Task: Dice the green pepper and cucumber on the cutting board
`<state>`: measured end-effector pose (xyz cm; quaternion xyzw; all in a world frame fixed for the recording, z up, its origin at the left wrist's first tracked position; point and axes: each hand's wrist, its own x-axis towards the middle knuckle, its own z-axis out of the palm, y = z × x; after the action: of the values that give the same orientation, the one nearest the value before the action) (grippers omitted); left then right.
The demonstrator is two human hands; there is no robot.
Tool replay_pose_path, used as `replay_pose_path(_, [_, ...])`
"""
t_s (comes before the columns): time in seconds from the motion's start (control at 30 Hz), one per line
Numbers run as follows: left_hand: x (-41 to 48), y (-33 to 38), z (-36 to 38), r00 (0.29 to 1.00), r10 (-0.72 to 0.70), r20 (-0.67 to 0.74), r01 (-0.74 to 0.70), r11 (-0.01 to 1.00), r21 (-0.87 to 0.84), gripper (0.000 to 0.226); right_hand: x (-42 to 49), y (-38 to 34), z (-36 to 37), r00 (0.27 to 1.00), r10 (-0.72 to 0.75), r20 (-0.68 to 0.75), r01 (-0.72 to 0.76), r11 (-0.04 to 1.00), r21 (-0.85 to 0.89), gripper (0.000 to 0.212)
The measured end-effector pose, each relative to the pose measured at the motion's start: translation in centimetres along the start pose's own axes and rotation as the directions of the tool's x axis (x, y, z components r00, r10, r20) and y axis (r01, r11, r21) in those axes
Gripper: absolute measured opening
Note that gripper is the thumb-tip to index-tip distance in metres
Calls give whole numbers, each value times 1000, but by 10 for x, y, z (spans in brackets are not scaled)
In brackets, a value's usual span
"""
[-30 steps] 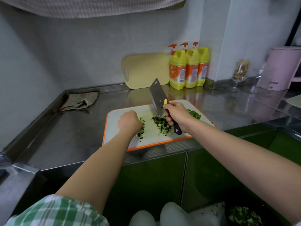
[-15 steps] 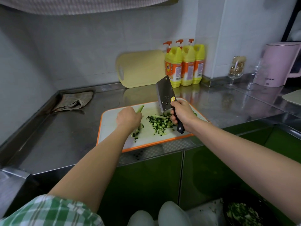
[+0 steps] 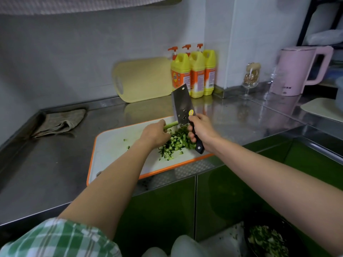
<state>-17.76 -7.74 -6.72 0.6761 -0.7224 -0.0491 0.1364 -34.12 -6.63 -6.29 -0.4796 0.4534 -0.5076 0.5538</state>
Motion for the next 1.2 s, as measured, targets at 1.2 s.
replay_pose_path(1.2, [-25, -49, -34, 943, -254, -217, 205, 953, -225, 39, -31, -11, 40, 980, 50, 191, -7, 976, -220, 16])
